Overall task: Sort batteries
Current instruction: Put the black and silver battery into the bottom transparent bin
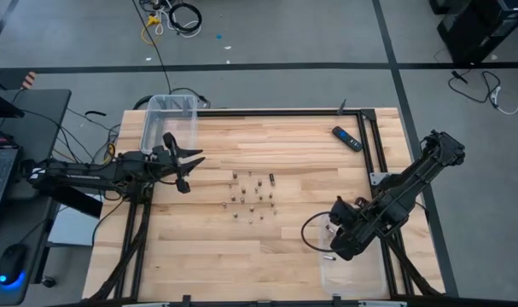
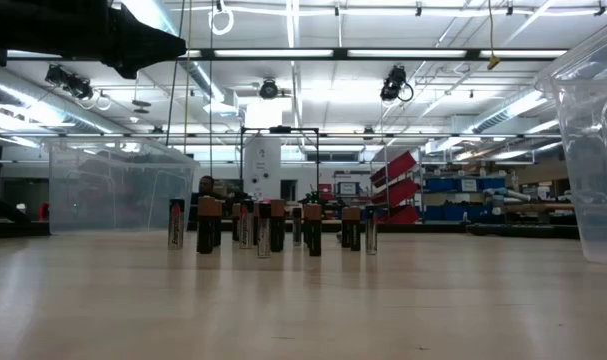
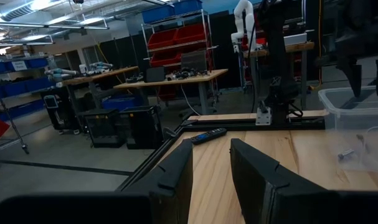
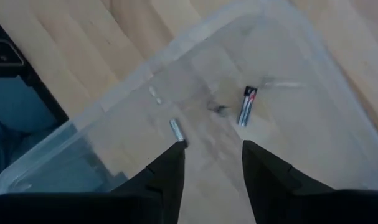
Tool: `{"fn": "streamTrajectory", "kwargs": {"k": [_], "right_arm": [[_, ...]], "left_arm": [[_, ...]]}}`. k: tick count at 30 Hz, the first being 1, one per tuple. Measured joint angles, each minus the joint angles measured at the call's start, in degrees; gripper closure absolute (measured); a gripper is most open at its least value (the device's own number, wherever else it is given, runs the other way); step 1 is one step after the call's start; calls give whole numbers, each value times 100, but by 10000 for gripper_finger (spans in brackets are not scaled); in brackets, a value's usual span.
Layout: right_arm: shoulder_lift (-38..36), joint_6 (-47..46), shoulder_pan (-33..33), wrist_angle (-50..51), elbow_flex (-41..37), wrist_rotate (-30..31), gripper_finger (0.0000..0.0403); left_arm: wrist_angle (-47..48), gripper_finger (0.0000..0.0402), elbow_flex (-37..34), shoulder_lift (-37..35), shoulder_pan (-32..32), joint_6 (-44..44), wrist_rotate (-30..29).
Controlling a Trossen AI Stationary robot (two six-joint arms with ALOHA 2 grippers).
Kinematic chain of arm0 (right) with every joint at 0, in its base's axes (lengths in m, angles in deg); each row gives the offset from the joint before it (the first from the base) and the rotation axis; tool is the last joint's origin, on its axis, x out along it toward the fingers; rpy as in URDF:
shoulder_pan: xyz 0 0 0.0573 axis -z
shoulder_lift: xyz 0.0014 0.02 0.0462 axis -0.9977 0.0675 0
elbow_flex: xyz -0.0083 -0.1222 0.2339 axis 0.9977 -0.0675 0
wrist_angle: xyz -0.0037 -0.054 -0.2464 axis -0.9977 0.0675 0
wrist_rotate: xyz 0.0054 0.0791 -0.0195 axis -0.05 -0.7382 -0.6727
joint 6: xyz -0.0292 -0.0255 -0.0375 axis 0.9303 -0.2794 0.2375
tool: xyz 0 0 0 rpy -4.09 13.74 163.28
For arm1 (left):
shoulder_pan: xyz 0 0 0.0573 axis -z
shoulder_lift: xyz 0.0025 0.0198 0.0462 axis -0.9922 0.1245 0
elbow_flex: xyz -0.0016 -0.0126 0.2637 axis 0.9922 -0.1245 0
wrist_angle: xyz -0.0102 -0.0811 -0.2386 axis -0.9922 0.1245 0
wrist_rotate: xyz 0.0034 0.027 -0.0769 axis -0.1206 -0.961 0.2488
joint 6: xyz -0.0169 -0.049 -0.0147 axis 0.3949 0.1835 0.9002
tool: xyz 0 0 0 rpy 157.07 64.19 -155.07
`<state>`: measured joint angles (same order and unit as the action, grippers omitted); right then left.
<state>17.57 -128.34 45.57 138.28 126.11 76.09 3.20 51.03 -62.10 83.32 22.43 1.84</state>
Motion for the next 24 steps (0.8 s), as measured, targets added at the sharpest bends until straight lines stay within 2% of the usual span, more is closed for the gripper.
{"fn": "streamTrajectory", "kwargs": {"k": [9,11,18,24], "right_arm": [[-149,-121,237,-121,210,-77,263],[-167,101,281,-136,401,148,266],[-173,2121,692,-384,938,1541,268],[54,3638,1546,-693,935,1435,270]], "left_arm": [[2,295,0,-2,0,0,0],[14,295,0,-2,0,0,0],[39,295,0,-2,0,0,0],[66,295,0,-2,0,2,0]]}}
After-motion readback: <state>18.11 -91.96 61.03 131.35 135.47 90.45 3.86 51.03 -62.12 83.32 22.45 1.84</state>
